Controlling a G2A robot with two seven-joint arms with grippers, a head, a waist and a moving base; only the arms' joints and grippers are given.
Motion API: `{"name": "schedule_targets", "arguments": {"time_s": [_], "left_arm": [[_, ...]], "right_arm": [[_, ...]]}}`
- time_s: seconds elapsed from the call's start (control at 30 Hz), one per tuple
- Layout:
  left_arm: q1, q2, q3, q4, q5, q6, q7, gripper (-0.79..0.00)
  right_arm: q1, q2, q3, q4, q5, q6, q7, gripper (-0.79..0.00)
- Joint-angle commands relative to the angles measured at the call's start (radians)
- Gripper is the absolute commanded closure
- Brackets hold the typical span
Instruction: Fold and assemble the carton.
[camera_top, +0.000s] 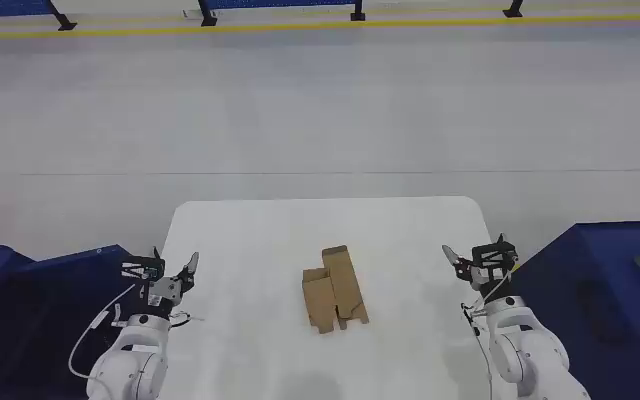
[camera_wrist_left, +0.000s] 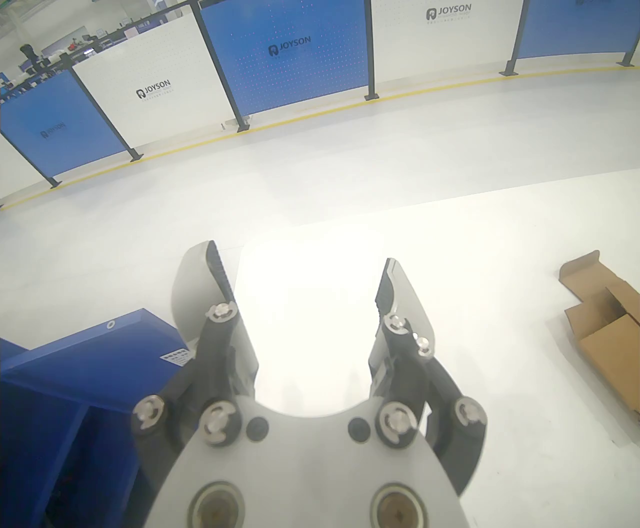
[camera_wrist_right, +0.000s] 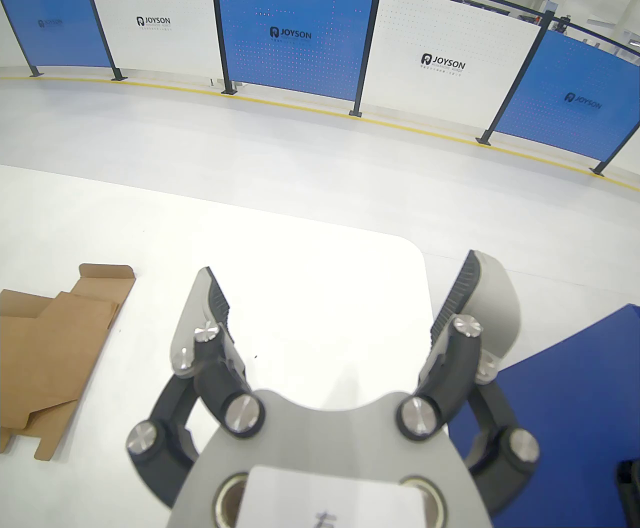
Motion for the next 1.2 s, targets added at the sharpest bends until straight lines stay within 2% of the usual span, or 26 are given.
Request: {"name": "schedule_targets", "arguments": {"time_s": [0.0, 0.37, 0.4, 0.43, 0.57, 0.63, 0.77, 0.83, 0.97, 1.03, 1.17], "left_arm": [[0.000, 0.000, 0.000, 0.000, 0.000, 0.000, 0.000, -0.536], [0.000, 0.000, 0.000, 0.000, 0.000, 0.000, 0.000, -0.536], [0.000, 0.000, 0.002, -0.003, -0.003, -0.002, -0.003, -0.785], [0.004, -0.001, 0.009, -0.014, -0.011, -0.005, -0.020, -0.785], [0.033, -0.014, 0.071, -0.169, -0.219, 0.018, -0.312, -0.785], [0.038, -0.018, 0.098, -0.241, -0.396, 0.021, -0.514, -0.785], [-0.026, -0.026, 0.129, -0.290, -0.729, 0.128, -0.824, -0.785], [-0.090, -0.029, 0.147, -0.266, -0.879, 0.194, -0.953, -0.785], [-0.226, -0.040, 0.217, -0.141, -1.082, 0.255, -1.069, -0.785], [-0.298, -0.046, 0.258, -0.059, -1.137, 0.237, -1.093, -0.785], [-0.398, -0.061, 0.336, 0.122, -1.247, 0.148, -1.081, -0.785]], "right_arm": [[0.000, 0.000, 0.000, 0.000, 0.000, 0.000, 0.000, -0.785], [0.000, 0.000, 0.000, 0.000, 0.000, 0.000, 0.000, -0.785], [0.000, 0.000, 0.000, 0.000, 0.000, 0.000, 0.000, -0.785], [0.000, 0.000, 0.000, 0.000, 0.000, 0.000, 0.000, -0.785], [0.000, 0.000, 0.000, 0.000, 0.000, 0.000, 0.000, -0.785], [0.000, 0.000, 0.000, 0.000, 0.000, 0.000, 0.000, -0.785], [0.000, 0.000, 0.000, 0.000, 0.000, 0.000, 0.000, -0.785], [0.000, 0.000, 0.000, 0.000, 0.000, 0.000, 0.000, -0.785], [0.000, 0.000, 0.000, 0.000, 0.000, 0.000, 0.000, -0.785], [0.000, 0.000, 0.000, 0.000, 0.000, 0.000, 0.000, -0.785], [0.000, 0.000, 0.000, 0.000, 0.000, 0.000, 0.000, -0.785]]}}
